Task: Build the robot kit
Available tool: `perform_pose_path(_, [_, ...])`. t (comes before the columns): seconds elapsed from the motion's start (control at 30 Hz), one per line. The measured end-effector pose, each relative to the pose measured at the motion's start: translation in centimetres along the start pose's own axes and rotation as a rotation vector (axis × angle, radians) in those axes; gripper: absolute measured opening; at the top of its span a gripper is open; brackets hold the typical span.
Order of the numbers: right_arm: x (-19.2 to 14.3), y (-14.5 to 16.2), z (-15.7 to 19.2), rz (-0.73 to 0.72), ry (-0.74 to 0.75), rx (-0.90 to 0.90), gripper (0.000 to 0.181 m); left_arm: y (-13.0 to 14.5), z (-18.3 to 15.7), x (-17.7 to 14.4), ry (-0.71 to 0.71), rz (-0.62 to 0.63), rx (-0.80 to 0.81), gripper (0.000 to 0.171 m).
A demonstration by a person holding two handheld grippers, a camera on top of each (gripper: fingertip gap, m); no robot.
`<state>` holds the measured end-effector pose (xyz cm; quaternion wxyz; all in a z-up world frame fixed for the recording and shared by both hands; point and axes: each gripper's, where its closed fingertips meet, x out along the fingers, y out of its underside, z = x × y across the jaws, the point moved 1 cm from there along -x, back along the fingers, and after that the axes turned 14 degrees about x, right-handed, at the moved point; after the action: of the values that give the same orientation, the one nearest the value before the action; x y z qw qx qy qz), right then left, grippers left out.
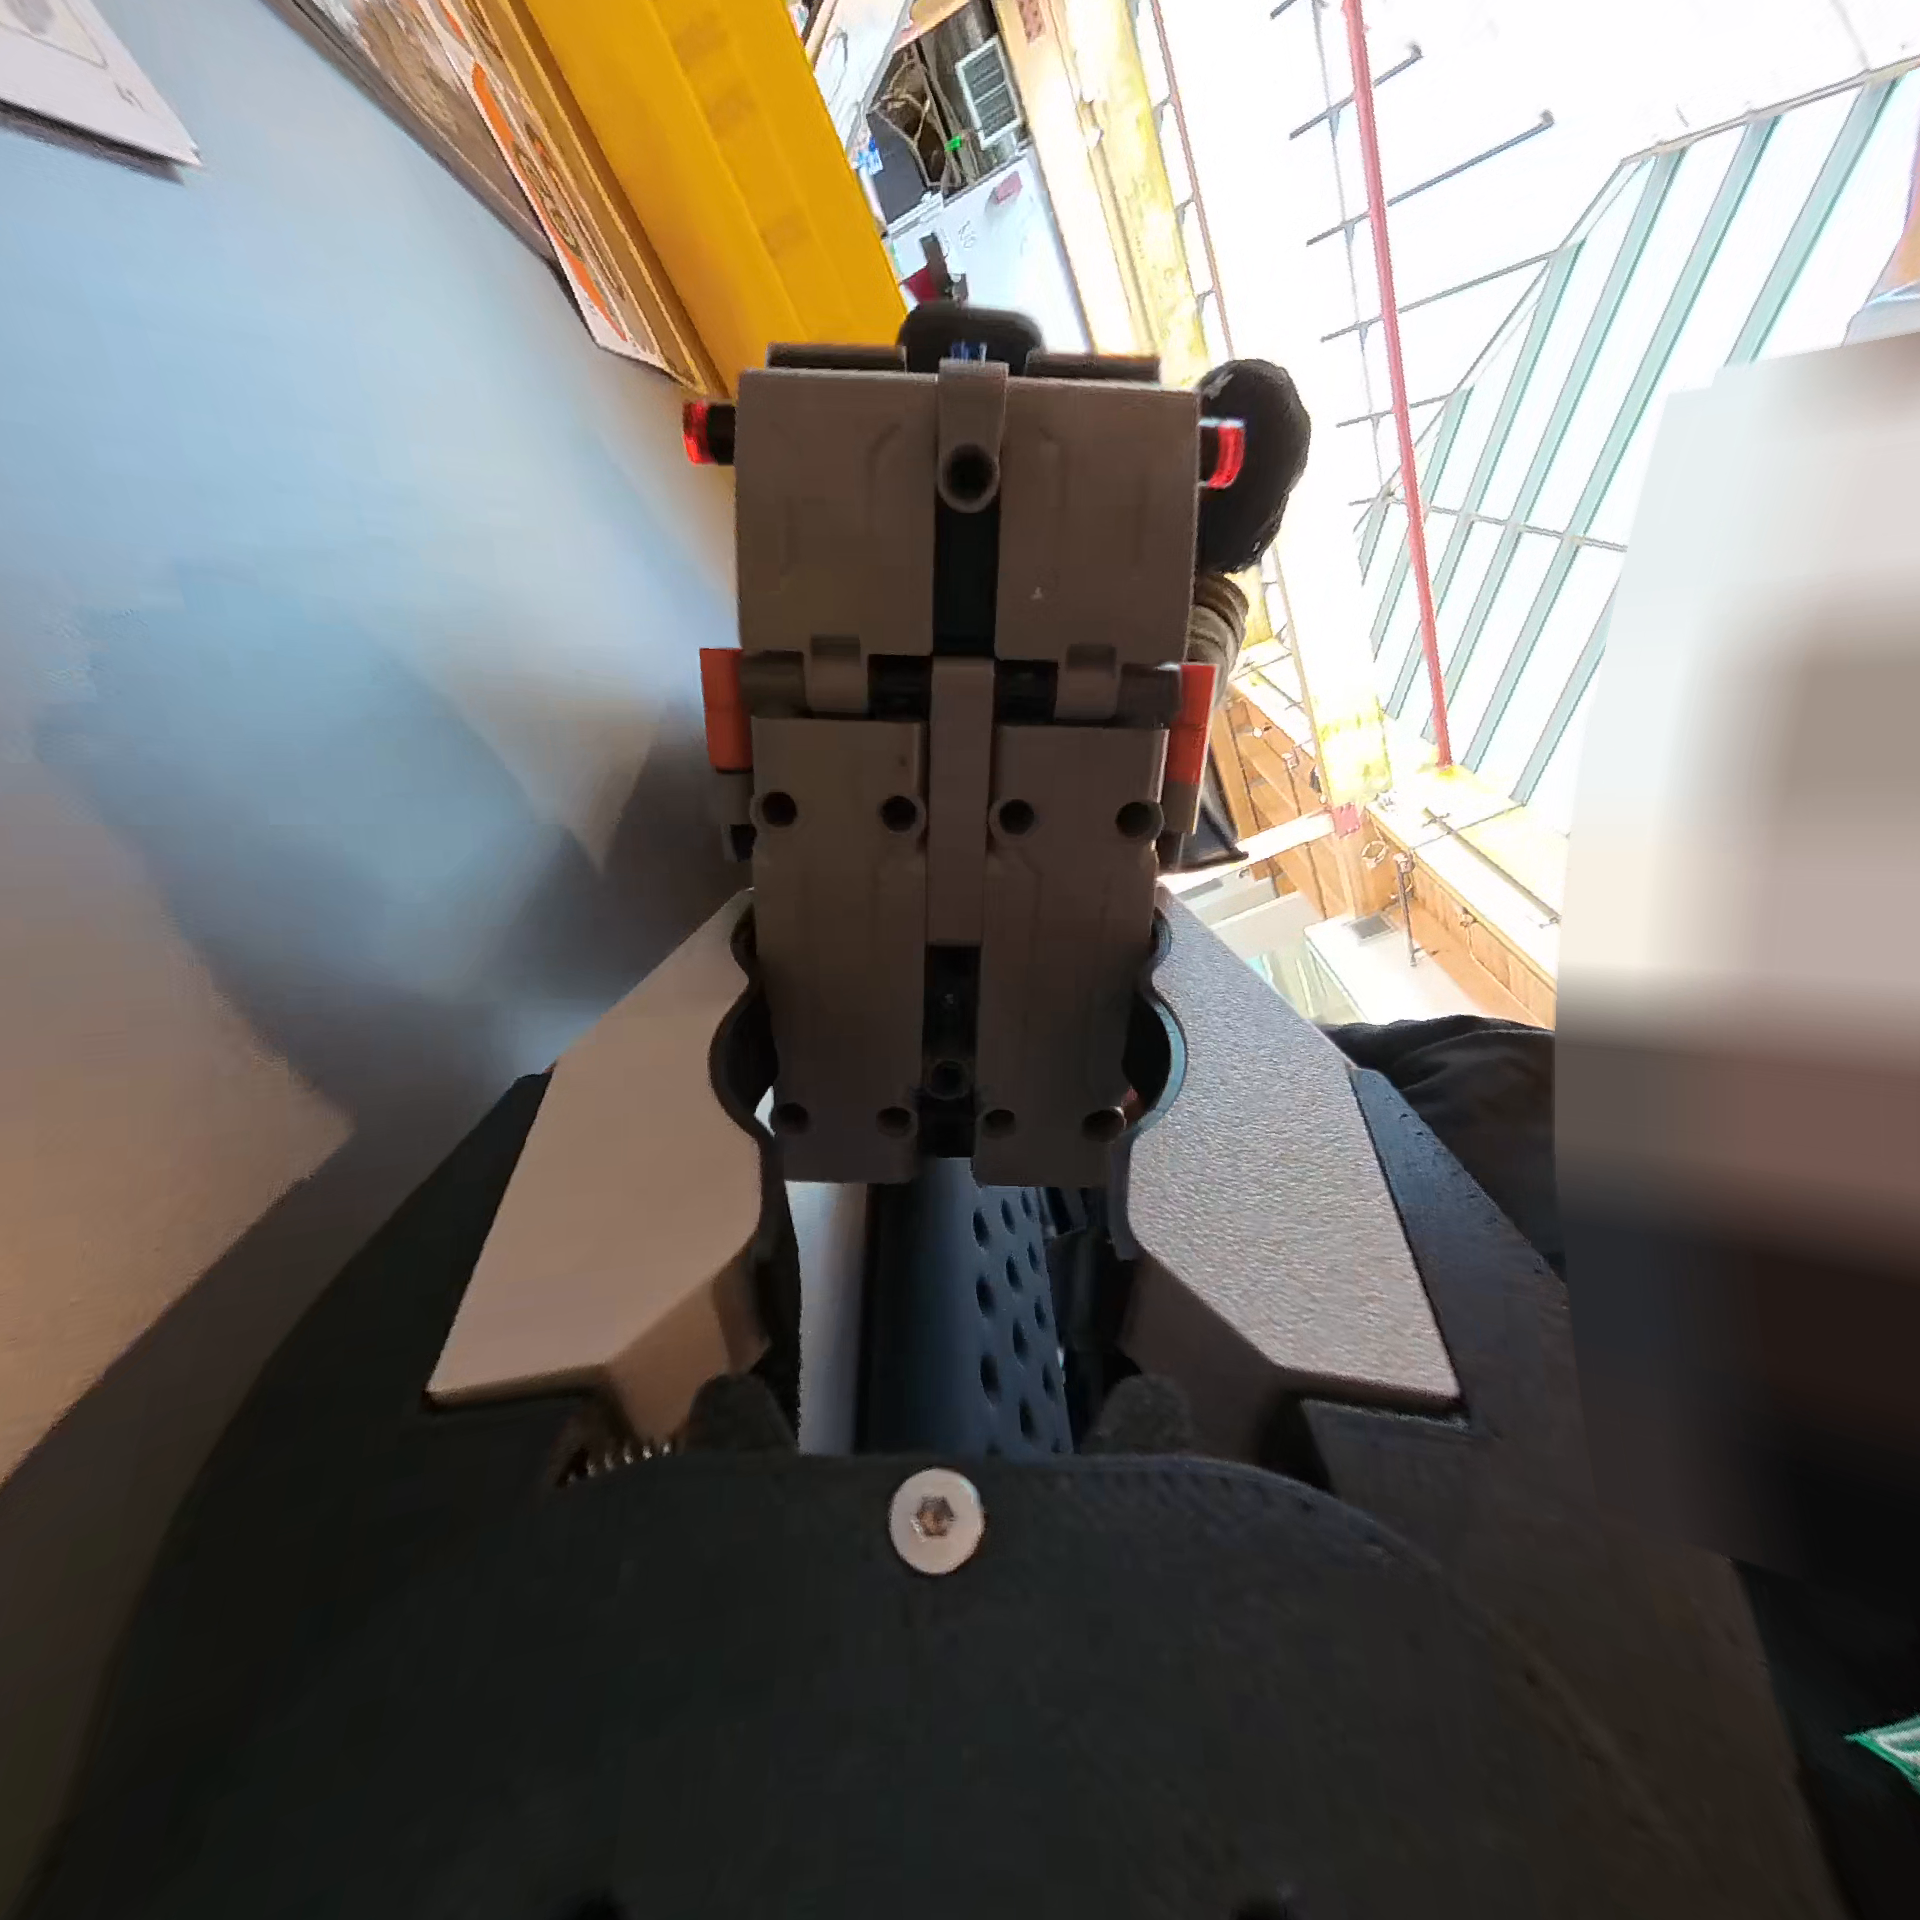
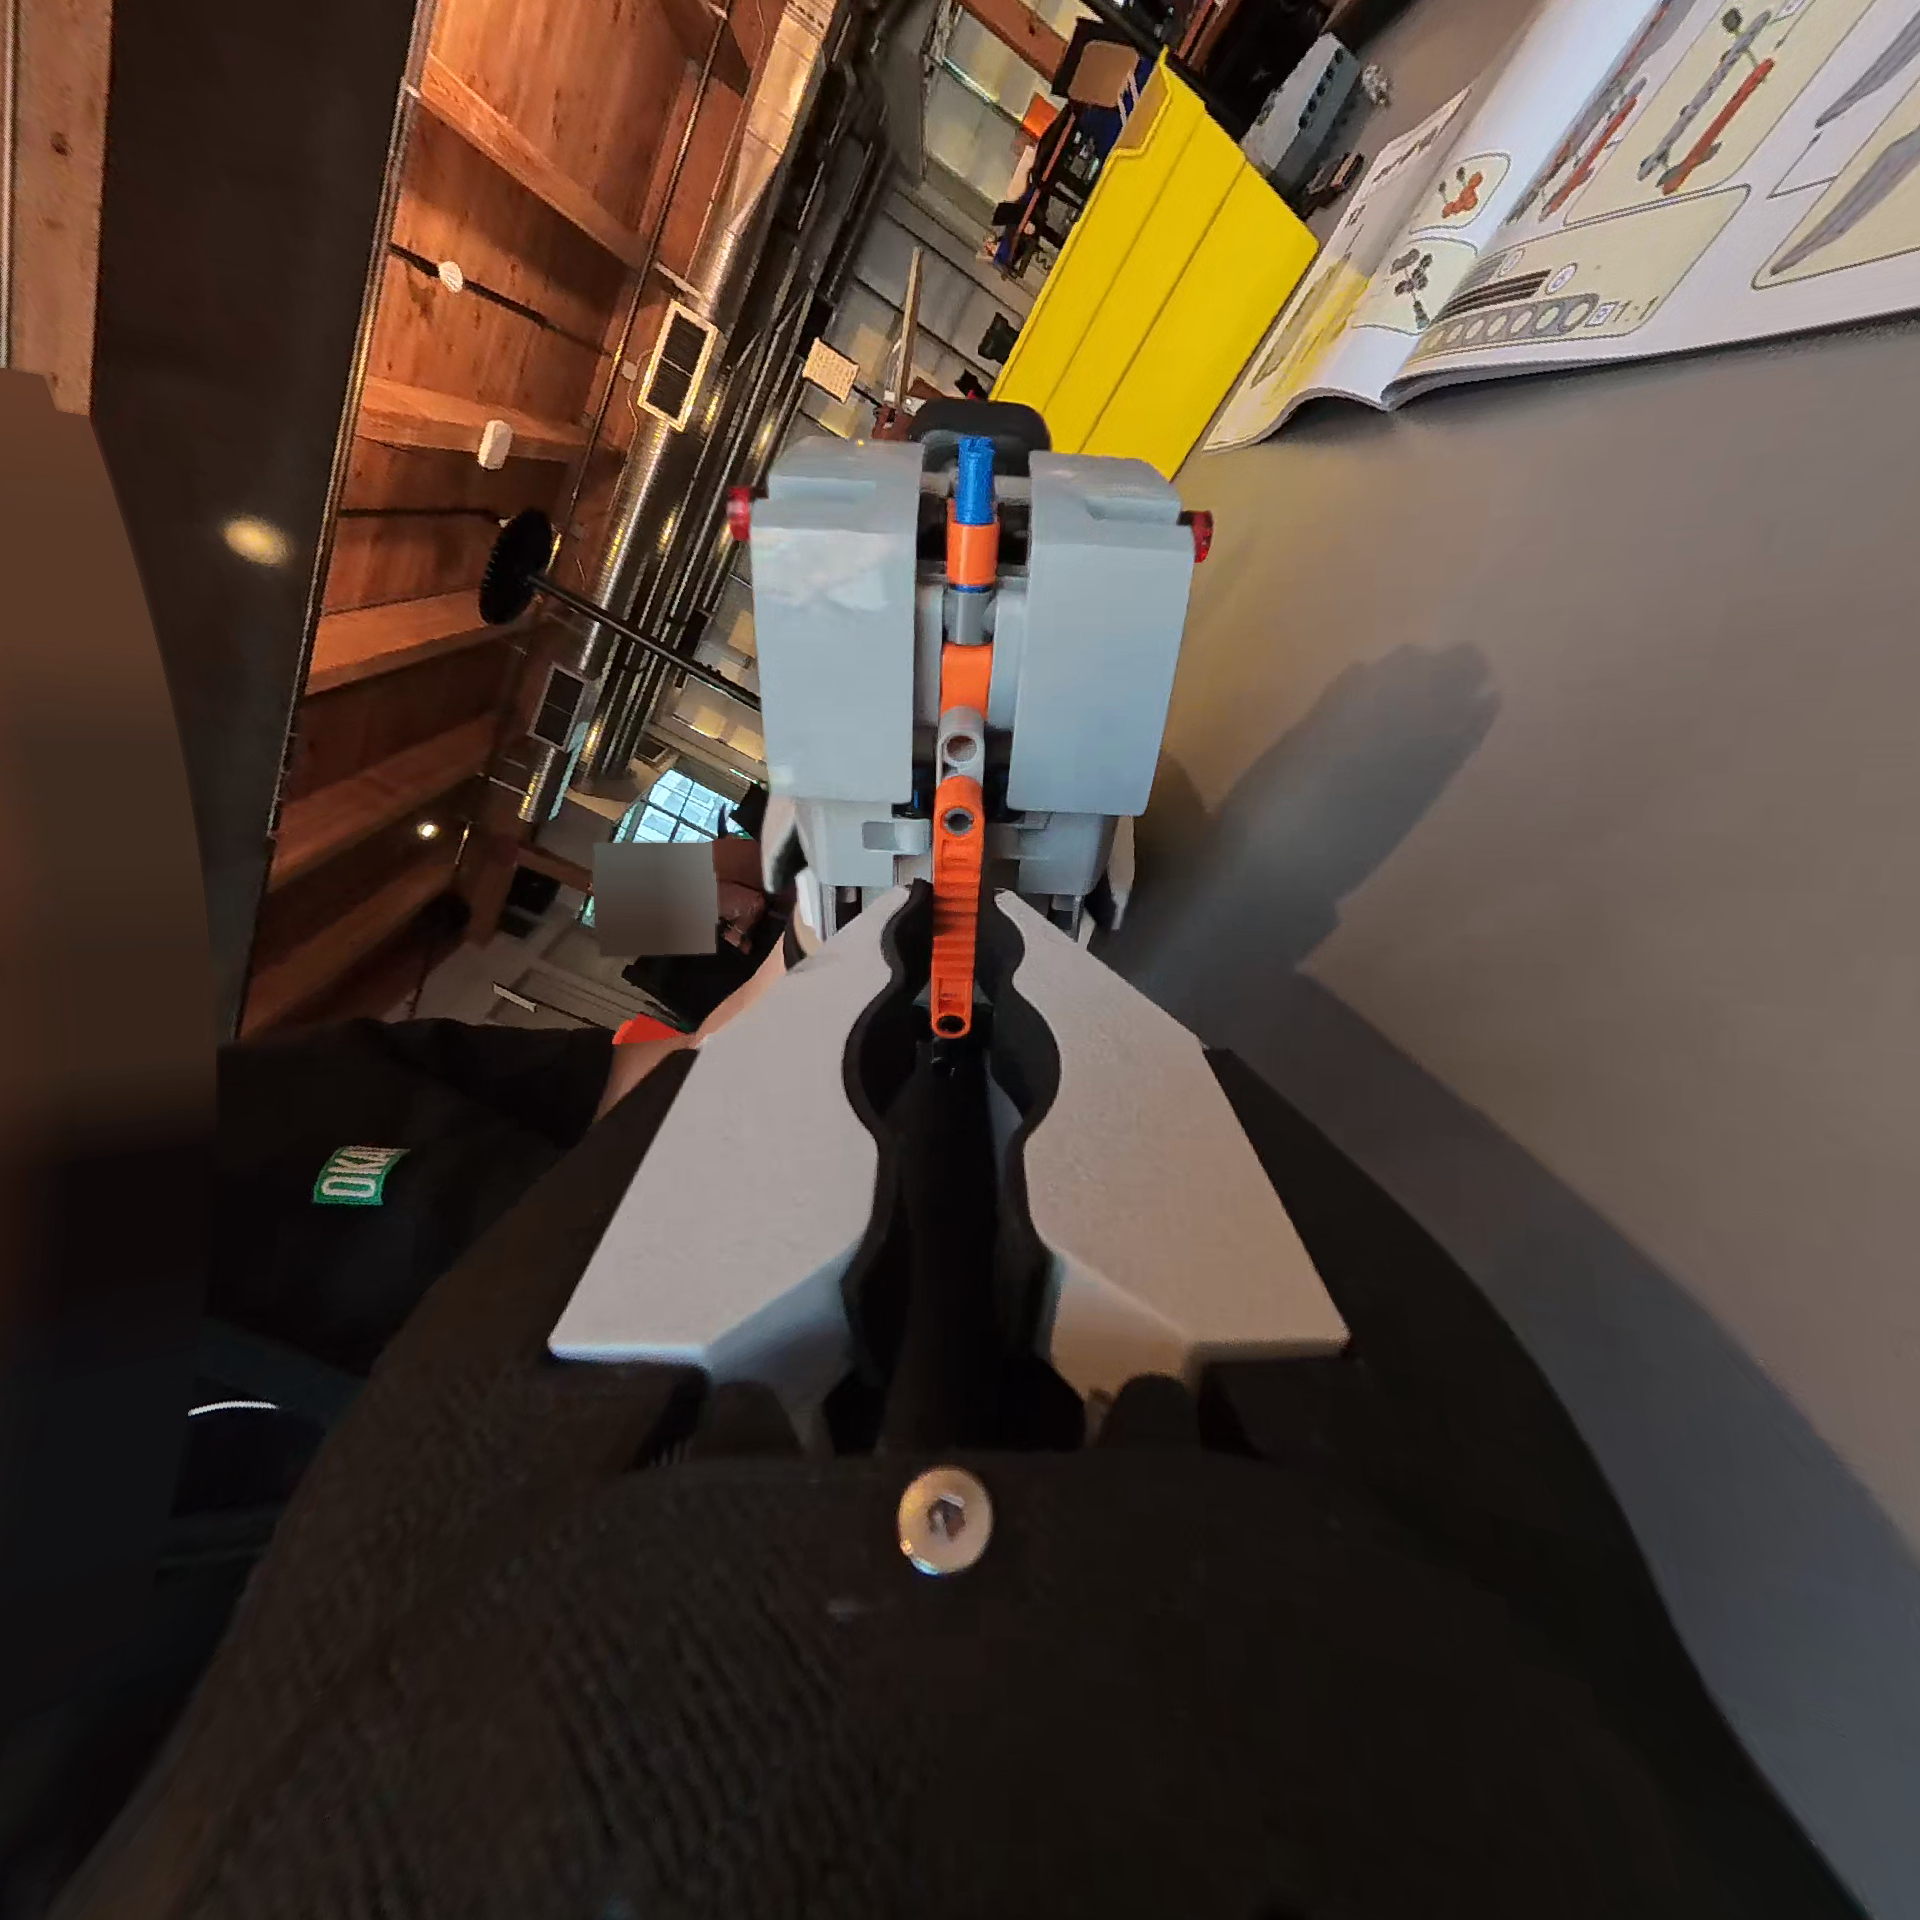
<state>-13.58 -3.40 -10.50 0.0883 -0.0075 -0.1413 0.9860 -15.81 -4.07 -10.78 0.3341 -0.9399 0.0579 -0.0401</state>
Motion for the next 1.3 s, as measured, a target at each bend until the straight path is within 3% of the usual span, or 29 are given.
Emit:
perform_pose_path(1.0, [0.4,0.3,-0.7,0.015,0.016,0.019,0.007,0.7,0.6,0.1,0.004,0.028,-0.061,0.066])
perform_pose_path(1.3, [0.1,-0.8,-0.1,-0.052,-0.005,-0.012,0.006,0.3,0.3,0.4,-0.001,0.020,-0.004,0.066])
